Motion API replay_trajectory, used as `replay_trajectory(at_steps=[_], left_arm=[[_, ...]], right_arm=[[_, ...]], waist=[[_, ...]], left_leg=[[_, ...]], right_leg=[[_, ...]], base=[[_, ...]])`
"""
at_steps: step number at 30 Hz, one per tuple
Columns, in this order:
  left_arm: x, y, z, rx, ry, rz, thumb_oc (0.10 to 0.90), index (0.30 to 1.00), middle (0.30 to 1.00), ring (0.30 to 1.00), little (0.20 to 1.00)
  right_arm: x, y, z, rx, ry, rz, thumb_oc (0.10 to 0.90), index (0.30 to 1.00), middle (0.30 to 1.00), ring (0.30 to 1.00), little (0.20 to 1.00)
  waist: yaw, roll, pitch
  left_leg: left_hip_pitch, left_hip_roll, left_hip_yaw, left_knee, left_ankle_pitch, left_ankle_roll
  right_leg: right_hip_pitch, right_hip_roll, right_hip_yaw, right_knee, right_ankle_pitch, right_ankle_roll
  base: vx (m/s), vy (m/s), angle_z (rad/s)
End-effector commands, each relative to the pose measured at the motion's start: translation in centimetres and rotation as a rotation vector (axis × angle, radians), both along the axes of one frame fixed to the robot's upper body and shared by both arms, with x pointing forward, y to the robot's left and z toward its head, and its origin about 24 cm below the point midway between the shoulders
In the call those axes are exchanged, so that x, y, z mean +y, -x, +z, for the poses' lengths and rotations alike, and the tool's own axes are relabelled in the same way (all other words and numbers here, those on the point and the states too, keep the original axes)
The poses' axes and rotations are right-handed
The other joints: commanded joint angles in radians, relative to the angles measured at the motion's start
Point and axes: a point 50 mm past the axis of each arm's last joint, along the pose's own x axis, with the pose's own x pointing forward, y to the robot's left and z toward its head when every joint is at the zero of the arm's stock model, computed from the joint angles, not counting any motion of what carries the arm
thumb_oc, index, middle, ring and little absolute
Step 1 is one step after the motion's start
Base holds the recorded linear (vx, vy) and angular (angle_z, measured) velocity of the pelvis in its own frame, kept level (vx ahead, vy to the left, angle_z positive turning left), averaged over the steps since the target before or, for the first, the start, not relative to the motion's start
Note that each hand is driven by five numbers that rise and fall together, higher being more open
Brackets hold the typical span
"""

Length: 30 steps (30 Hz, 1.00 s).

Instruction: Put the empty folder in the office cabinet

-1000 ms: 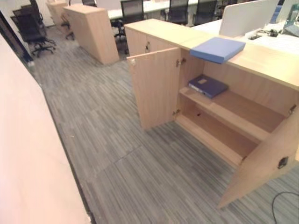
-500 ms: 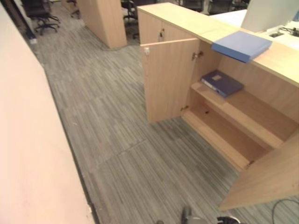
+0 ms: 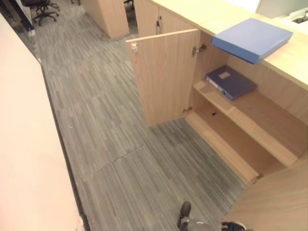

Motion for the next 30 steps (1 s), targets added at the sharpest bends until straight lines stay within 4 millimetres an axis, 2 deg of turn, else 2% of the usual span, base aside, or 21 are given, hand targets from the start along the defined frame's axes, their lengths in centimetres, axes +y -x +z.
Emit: replay_trajectory(at_steps=[1, 4, 5, 6, 7, 8, 9, 10, 13, 14, 16, 17, 19, 21, 22, 23, 24, 26, 27, 28, 30], left_arm=[[0.6, -1.8, 0.5, -0.078, -0.027, -0.008, 0.8, 0.9, 0.9, 0.9, 0.9], [0.7, -2.8, 0.8, -0.108, -0.035, -0.014, 0.8, 0.9, 0.9, 0.9, 0.9], [0.7, -3.3, 1.0, -0.125, -0.036, -0.016, 0.8, 0.9, 0.9, 0.9, 0.9], [0.7, -3.7, 1.1, -0.138, -0.036, -0.021, 0.8, 0.9, 0.9, 0.9, 0.9], [0.7, -3.9, 1.2, -0.146, -0.035, -0.026, 0.8, 0.9, 0.9, 0.9, 0.9], [0.7, -3.9, 1.2, -0.146, -0.035, -0.026, 0.8, 0.9, 0.9, 0.9, 0.9], [0.8, -4.3, 1.3, -0.171, -0.032, 0.007, 0.8, 0.9, 0.9, 0.9, 0.9], [0.9, -4.4, 1.4, -0.191, -0.03, 0.066, 0.8, 0.9, 0.9, 0.9, 0.9], [1.0, -4.1, 1.3, -0.192, -0.025, 0.109, 0.8, 0.9, 0.9, 0.9, 0.9], [1.1, -3.3, 1.2, -0.17, -0.034, 0.109, 0.8, 0.9, 0.9, 0.9, 0.9], [1.3, -3.0, 1.1, -0.162, -0.039, 0.109, 0.8, 0.9, 0.9, 0.9, 0.9], [1.5, -2.5, 1.1, -0.152, -0.044, 0.117, 0.8, 0.9, 0.9, 0.9, 0.9], [1.5, -2.3, 1.0, -0.157, -0.039, 0.133, 0.8, 0.9, 0.9, 0.9, 0.9], [1.4, -2.5, 1.1, -0.169, -0.032, 0.154, 0.8, 0.9, 0.9, 0.9, 0.9], [1.3, -2.6, 1.0, -0.171, -0.027, 0.163, 0.8, 0.9, 0.9, 0.9, 0.9], [1.2, -2.6, 1.0, -0.171, -0.026, 0.163, 0.8, 0.9, 0.9, 0.9, 0.9], [1.0, -2.4, 0.9, -0.167, -0.017, 0.171, 0.8, 0.9, 0.9, 0.9, 0.9], [0.4, -1.8, 0.6, -0.152, 0.003, 0.203, 0.8, 0.9, 0.9, 0.9, 0.9], [0.1, -0.3, 0.2, -0.103, 0.013, 0.232, 0.8, 0.9, 0.9, 0.9, 0.9], [-0.1, 0.4, 0.0, -0.077, 0.021, 0.245, 0.8, 0.9, 0.9, 0.9, 0.9], [-0.4, 1.1, -0.2, -0.043, 0.025, 0.24, 0.8, 0.9, 0.9, 0.9, 0.9]], right_arm=[[0.6, -0.1, -0.1, -0.015, -0.018, -0.016, 0.8, 0.9, 0.9, 0.9, 0.9], [0.7, 0.3, -0.3, -0.006, -0.025, -0.029, 0.8, 0.9, 0.9, 0.9, 0.9], [0.9, 1.1, -0.6, 0.017, -0.032, -0.045, 0.8, 0.9, 0.9, 0.9, 0.9], [0.8, 1.5, -0.7, 0.031, -0.029, -0.059, 0.8, 0.9, 0.9, 0.9, 0.9], [0.7, 1.9, -0.7, 0.042, -0.027, -0.071, 0.8, 0.9, 0.9, 0.9, 0.9], [0.7, 1.9, -0.7, 0.042, -0.027, -0.071, 0.8, 0.9, 0.9, 0.9, 0.9], [0.3, 2.5, -0.7, 0.053, -0.022, -0.112, 0.8, 0.9, 0.9, 0.9, 0.9], [0.0, 3.0, -0.8, 0.066, -0.026, -0.161, 0.8, 0.9, 0.9, 0.9, 0.9], [0.0, 4.0, -1.0, 0.09, -0.034, -0.212, 0.8, 0.9, 0.9, 0.9, 0.9], [-0.1, 5.3, -1.1, 0.132, -0.029, -0.232, 0.8, 0.9, 0.9, 0.9, 0.9], [-0.2, 5.8, -1.2, 0.147, -0.025, -0.233, 0.8, 0.9, 0.9, 0.9, 0.9], [-0.4, 6.6, -1.2, 0.164, -0.021, -0.251, 0.8, 0.9, 0.9, 0.9, 0.9], [-0.5, 7.0, -1.2, 0.167, -0.018, -0.256, 0.8, 0.9, 0.9, 0.9, 0.9], [-0.5, 6.8, -1.2, 0.153, -0.013, -0.257, 0.8, 0.9, 0.9, 0.9, 0.9], [-0.5, 6.7, -1.2, 0.148, -0.009, -0.26, 0.8, 0.9, 0.9, 0.9, 0.9], [-0.5, 6.7, -1.2, 0.148, -0.009, -0.26, 0.8, 0.9, 0.9, 0.9, 0.9], [-0.5, 6.7, -1.2, 0.145, -0.007, -0.26, 0.8, 0.9, 0.9, 0.9, 0.9], [-0.8, 6.5, -1.1, 0.131, 0.0, -0.263, 0.8, 0.9, 0.9, 0.9, 0.9], [-0.7, 6.7, -1.1, 0.135, -0.005, -0.26, 0.8, 0.9, 0.9, 0.9, 0.9], [-0.7, 6.8, -1.1, 0.139, -0.007, -0.262, 0.8, 0.9, 0.9, 0.9, 0.9], [-0.7, 7.2, -1.2, 0.148, -0.014, -0.271, 0.8, 0.9, 0.9, 0.9, 0.9]], waist=[[-0.014, -0.007, 0.028], [-0.026, -0.01, 0.029], [-0.033, -0.024, 0.029], [-0.033, -0.034, 0.033], [-0.027, -0.047, 0.043], [-0.027, -0.046, 0.042], [-0.013, -0.062, 0.071], [-0.007, -0.069, 0.083], [0.002, -0.078, 0.088], [0.012, -0.091, 0.08], [0.016, -0.094, 0.075], [0.019, -0.103, 0.061], [0.022, -0.092, 0.05], [0.025, -0.073, 0.046], [0.027, -0.065, 0.045], [0.026, -0.064, 0.044], [0.027, -0.056, 0.043], [0.026, -0.04, 0.039], [0.031, -0.022, 0.018], [0.031, -0.014, 0.005], [0.027, -0.012, -0.017]], left_leg=[[0.027, 0.01, 0.018, -0.089, 0.005, 0.022], [0.03, 0.032, 0.032, -0.051, -0.008, 0.005], [-0.025, 0.07, 0.076, 0.107, 0.041, -0.035], [-0.07, 0.084, 0.103, 0.22, 0.096, -0.048], [-0.135, 0.096, 0.11, 0.355, 0.136, -0.039], [-0.138, 0.098, 0.109, 0.359, 0.134, -0.04], [-0.239, 0.102, 0.094, 0.604, 0.21, -0.024], [-0.27, 0.11, 0.099, 0.681, 0.231, -0.019], [-0.319, 0.105, 0.11, 0.704, 0.209, -0.003], [-0.382, 0.081, 0.098, 0.668, 0.174, 0.008], [-0.396, 0.07, 0.091, 0.619, 0.165, 0.009], [-0.413, 0.045, 0.065, 0.455, 0.189, 0.011], [-0.401, 0.035, 0.001, 0.203, 0.247, -0.012], [-0.403, 0.053, -0.08, 0.022, 0.339, -0.026], [-0.412, 0.054, -0.125, -0.049, 0.356, -0.034], [-0.413, 0.054, -0.127, -0.05, 0.358, -0.034], [-0.42, 0.05, -0.163, -0.095, 0.368, -0.043], [-0.43, 0.036, -0.216, -0.104, 0.361, -0.051], [-0.401, 0.03, -0.275, -0.104, 0.362, -0.055], [-0.387, 0.022, -0.298, -0.104, 0.365, -0.058], [-0.351, 0.008, -0.285, -0.102, 0.365, -0.057]], right_leg=[[-0.087, -0.061, 0.084, 0.166, -0.072, 0.178], [-0.087, -0.053, 0.092, 0.196, -0.113, 0.16], [-0.039, -0.03, 0.097, 0.165, -0.146, 0.132], [0.005, -0.01, 0.104, 0.136, -0.154, 0.116], [0.041, 0.005, 0.112, 0.107, -0.164, 0.099], [0.04, 0.006, 0.111, 0.106, -0.164, 0.098], [0.094, 0.038, 0.136, 0.068, -0.171, 0.062], [0.115, 0.048, 0.147, 0.061, -0.179, 0.046], [0.144, 0.051, 0.174, 0.05, -0.188, 0.038], [0.179, 0.047, 0.206, 0.032, -0.187, 0.04], [0.193, 0.043, 0.22, 0.023, -0.188, 0.045], [0.208, 0.028, 0.245, 0.005, -0.177, 0.053], [0.237, 0.027, 0.275, -0.008, -0.187, 0.063], [0.262, 0.038, 0.31, -0.01, -0.193, 0.067], [0.276, 0.045, 0.334, -0.013, -0.196, 0.069], [0.275, 0.045, 0.333, -0.013, -0.196, 0.068], [0.284, 0.053, 0.357, -0.012, -0.197, 0.071], [0.306, 0.061, 0.41, -0.013, -0.203, 0.082], [0.322, 0.07, 0.475, -0.019, -0.211, 0.087], [0.328, 0.067, 0.499, -0.019, -0.213, 0.093], [0.344, 0.047, 0.528, -0.03, -0.205, 0.112]], base=[[0.21, -0.158, 0.07], [0.16, -0.16, 0.04], [0.26, -0.345, 0.0], [0.21, -0.369, 0.01], [0.09, -0.201, 0.11], [0.08, -0.288, -0.09], [0.09, -0.281, -0.24], [0.12, -0.31, -0.38], [0.09, -0.085, -0.58], [0.15, -0.013, -0.7], [0.14, 0.023, -0.66], [0.13, 0.093, -0.56], [0.21, 0.129, -0.4], [0.23, 0.106, -0.83], [0.16, 0.065, -0.7], [0.17, 0.073, -0.58], [0.15, 0.09, -0.66], [0.3, 0.218, -0.84], [0.41, 0.32, -1.15], [0.41, 0.331, -1.54], [0.34, 0.292, -1.41]])
